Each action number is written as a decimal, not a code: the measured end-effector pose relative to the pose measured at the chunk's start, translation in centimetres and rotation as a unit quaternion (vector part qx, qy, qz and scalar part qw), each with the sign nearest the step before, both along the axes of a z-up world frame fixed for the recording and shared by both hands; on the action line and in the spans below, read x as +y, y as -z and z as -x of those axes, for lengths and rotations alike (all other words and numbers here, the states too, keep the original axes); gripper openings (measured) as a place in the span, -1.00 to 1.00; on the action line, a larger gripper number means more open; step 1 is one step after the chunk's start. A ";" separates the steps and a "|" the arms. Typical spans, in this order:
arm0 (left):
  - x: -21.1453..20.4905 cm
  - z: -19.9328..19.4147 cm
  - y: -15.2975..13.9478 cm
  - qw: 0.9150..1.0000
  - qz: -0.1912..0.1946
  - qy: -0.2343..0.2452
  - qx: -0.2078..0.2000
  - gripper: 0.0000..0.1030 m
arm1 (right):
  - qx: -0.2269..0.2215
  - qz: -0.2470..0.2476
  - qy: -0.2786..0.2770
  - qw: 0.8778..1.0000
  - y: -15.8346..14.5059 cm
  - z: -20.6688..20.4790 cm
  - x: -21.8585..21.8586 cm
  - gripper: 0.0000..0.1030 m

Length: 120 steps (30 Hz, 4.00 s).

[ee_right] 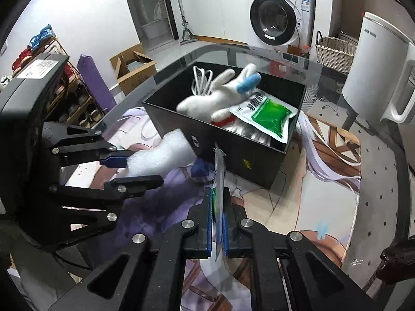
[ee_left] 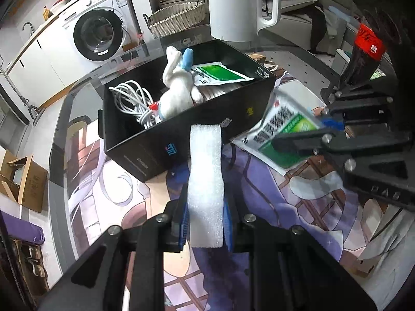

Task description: Organize soft objects

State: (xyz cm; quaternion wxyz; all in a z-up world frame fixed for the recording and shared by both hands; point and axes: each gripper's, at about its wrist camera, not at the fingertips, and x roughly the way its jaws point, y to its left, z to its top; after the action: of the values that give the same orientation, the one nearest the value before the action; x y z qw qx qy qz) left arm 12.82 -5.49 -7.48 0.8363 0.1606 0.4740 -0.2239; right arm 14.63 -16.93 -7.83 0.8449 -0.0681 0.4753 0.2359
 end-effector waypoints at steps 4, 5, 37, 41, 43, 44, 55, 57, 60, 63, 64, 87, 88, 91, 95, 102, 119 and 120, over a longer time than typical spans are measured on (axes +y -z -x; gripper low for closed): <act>0.0 0.1 0.1 1.000 -0.007 0.000 -0.002 -0.62 | 0.003 0.014 -0.006 1.000 0.7 0.2 0.6 -0.88; 0.0 0.1 0.0 1.000 -0.005 -0.002 -0.003 -0.62 | 0.005 0.014 -0.006 1.000 0.9 0.2 0.7 -0.88; 3.6 4.6 -11.0 0.947 0.115 -0.040 -0.297 -0.62 | -0.323 -0.087 0.030 0.942 -10.6 8.1 0.0 -0.91; 3.7 3.6 -11.2 0.947 0.111 -0.045 -0.297 -0.62 | -0.324 -0.083 0.045 0.941 -10.6 7.7 -0.4 -0.91; 3.4 3.7 -11.3 0.944 0.101 -0.052 -0.311 -0.62 | -0.322 -0.083 0.047 0.942 -10.7 7.3 -0.5 -0.91; 3.4 3.2 -11.4 0.944 0.101 -0.055 -0.311 -0.62 | -0.323 -0.082 0.050 0.941 -10.7 7.0 -0.5 -0.91; 4.2 -3.7 -12.3 0.936 0.155 -0.127 -0.288 -0.62 | -0.329 -0.099 0.088 0.935 -12.4 1.4 0.6 -0.91; 4.3 -4.5 -12.1 0.935 0.163 -0.138 -0.282 -0.62 | -0.327 -0.098 0.096 0.935 -12.4 0.4 0.6 -0.91; 4.5 -5.5 -11.8 0.934 0.175 -0.149 -0.272 -0.62 | -0.322 -0.087 0.104 0.937 -12.2 -1.1 0.8 -0.91; 4.2 -5.9 -11.2 0.937 0.177 -0.152 -0.259 -0.62 | -0.304 -0.082 0.116 0.942 -11.5 -2.4 0.8 -0.91; 4.0 -6.1 -11.0 0.940 0.172 -0.150 -0.255 -0.62 | -0.297 -0.076 0.117 0.944 -11.2 -2.8 0.8 -0.91; 1.7 -10.5 -5.0 0.981 0.105 -0.157 -0.054 -0.60 | -0.115 0.026 0.130 0.984 -4.0 -8.1 1.6 -0.90; 1.7 -10.3 -5.2 0.981 0.105 -0.154 -0.059 -0.59 | -0.117 0.026 0.129 0.984 -4.1 -7.9 1.8 -0.89; 2.1 -9.9 -5.7 0.979 0.108 -0.155 -0.072 -0.33 | -0.118 0.019 0.128 0.985 -4.7 -7.6 2.0 -0.60; 2.9 -9.2 -6.9 0.972 0.118 -0.172 -0.108 -0.05 | -0.119 -0.003 0.136 0.983 -5.5 -7.1 1.9 -0.36; 3.3 -7.6 -8.2 0.968 0.109 -0.179 -0.141 -0.04 | -0.135 -0.019 0.134 0.982 -6.5 -5.8 1.7 -0.18; 6.3 -0.2 -10.9 0.925 0.113 -0.232 -0.279 -0.02 | -0.275 -0.087 0.184 0.940 -10.4 2.3 -0.3 0.77; 6.3 0.5 -10.9 0.926 0.112 -0.217 -0.289 -0.01 | -0.284 -0.085 0.183 0.937 -10.5 2.9 -0.2 0.90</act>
State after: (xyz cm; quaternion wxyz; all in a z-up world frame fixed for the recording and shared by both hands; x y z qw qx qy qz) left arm 12.29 0.80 3.39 0.9777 0.0164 0.2068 -0.0324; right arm 11.76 -17.16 2.63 0.9758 0.0282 0.1984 0.0875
